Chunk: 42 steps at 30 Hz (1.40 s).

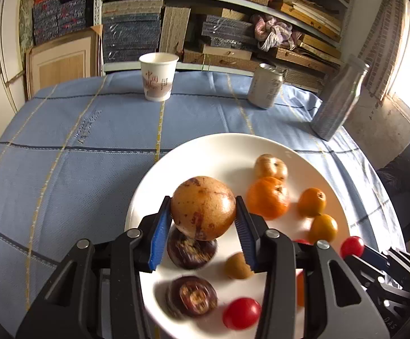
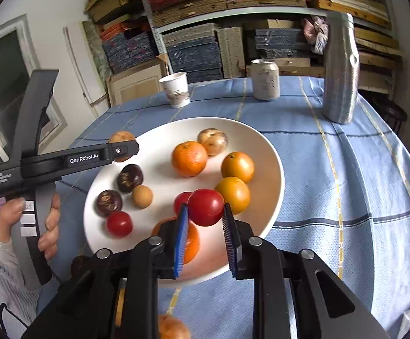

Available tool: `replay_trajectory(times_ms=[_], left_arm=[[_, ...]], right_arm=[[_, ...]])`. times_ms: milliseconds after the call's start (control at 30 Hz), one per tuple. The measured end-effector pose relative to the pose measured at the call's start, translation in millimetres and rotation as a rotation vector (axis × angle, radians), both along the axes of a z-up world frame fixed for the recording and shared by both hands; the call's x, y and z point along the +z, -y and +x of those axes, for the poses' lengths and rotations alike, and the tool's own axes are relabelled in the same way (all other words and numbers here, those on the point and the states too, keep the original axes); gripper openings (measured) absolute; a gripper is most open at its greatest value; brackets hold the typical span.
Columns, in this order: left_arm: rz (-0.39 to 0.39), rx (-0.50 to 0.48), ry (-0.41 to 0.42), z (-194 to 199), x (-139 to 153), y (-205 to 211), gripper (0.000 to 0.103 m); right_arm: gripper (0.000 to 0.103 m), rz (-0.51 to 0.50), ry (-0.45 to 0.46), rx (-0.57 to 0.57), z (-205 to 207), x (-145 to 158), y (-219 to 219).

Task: Organize fruits
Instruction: 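Grasp a red tomato with the right tool while the left tool lifts its fruit onto the plate, then open both tools to release the fruit and tomato onto the white plate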

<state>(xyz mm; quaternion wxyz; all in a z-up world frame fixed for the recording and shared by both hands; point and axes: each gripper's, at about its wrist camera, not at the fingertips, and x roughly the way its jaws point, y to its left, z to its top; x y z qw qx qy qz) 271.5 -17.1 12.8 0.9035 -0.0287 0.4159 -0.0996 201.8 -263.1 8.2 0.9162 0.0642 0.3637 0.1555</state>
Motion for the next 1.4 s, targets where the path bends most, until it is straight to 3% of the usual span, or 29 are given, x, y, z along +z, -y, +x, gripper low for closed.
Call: replay_trajectory(times_ms=[33,133,300,333,400,433,467,500,967,1267,1400], left_arm=[[-0.009,0.0,-0.008,3.0,-3.4,-1.8,0.043],[-0.033,-0.018,-0.034,6.8,-12.0,-4.7,0.043],[-0.023,-0.042,-0.035,6.6,-15.0,-3.3,0.044],[-0.027,-0.042,-0.032,5.9,-14.5,-3.7,0.045],[-0.03,-0.032,-0.016,4.2,-11.0,-5.2,0.055],[-0.036,-0.028,-0.009,2.5,-8.6,-6.4,0.064],[-0.048,-0.02,0.003,1.3,-5.1,-8.2,0.073],[-0.055,-0.013,0.014,-0.5,-2.4,-9.7,0.077],[-0.018,-0.02,0.065,-47.3,28.4,-11.2,0.077],[-0.02,0.008,0.091,-143.8,20.6,-34.2,0.085],[-0.019,0.038,0.135,-195.2,13.6,-48.6,0.092]], right_arm=[[0.028,0.001,-0.009,-0.003,1.5,-2.3,1.4],[0.051,0.01,0.008,-0.026,-1.2,-2.0,6.6],[0.052,0.033,0.03,-0.016,-10.4,7.2,8.2],[0.057,0.034,0.034,-0.017,-11.9,8.7,9.1],[0.069,0.04,0.05,-0.03,-15.7,10.9,11.4],[0.073,0.046,0.061,-0.041,-18.2,11.7,13.3],[0.074,0.052,0.066,-0.049,-19.4,11.9,15.3],[0.074,0.06,0.064,-0.053,-20.0,11.5,17.1],[0.077,0.116,0.101,-0.088,-44.8,18.3,32.0],[0.086,0.139,0.187,-0.124,-108.2,18.2,39.6],[0.088,0.175,0.182,-0.119,-134.2,7.2,43.2]])
